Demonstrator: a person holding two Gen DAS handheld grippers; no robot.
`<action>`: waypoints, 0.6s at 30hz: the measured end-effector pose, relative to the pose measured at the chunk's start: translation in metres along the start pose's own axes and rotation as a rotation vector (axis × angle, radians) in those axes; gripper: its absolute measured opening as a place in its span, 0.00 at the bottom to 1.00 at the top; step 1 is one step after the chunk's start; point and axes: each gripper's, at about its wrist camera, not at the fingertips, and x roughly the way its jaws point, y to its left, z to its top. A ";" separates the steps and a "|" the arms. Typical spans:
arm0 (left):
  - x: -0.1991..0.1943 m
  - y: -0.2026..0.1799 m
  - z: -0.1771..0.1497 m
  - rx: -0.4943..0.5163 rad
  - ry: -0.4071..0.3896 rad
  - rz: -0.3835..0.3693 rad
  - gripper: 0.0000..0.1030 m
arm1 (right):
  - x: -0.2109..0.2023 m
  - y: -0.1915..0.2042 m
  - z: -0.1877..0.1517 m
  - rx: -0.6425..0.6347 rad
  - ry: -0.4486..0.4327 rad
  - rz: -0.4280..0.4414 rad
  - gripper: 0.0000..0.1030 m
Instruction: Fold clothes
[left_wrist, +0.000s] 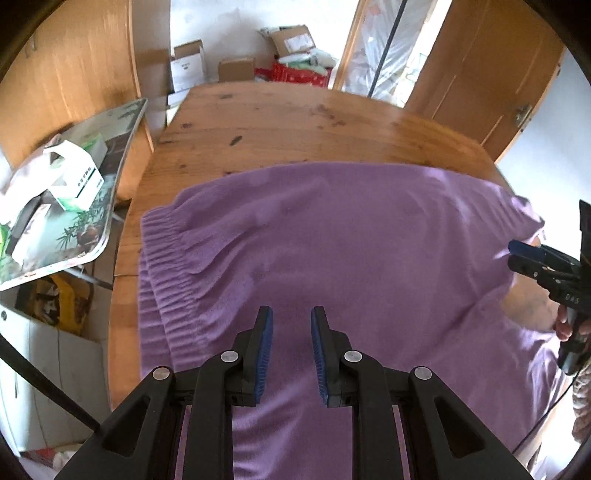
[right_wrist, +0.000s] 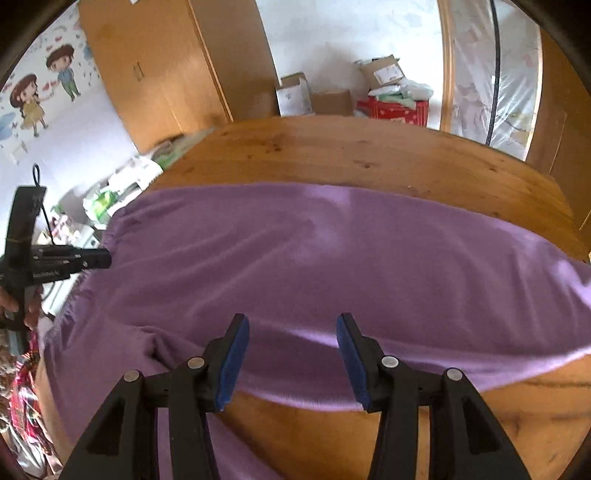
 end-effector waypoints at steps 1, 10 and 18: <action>0.003 0.001 0.002 -0.002 0.003 0.003 0.21 | 0.005 -0.001 0.001 -0.002 0.006 0.001 0.48; 0.020 0.012 0.016 -0.017 0.013 -0.015 0.21 | 0.034 0.007 0.016 -0.081 -0.001 -0.078 0.49; 0.025 0.024 0.028 -0.066 -0.010 -0.043 0.21 | 0.053 0.011 0.036 -0.121 -0.016 -0.132 0.54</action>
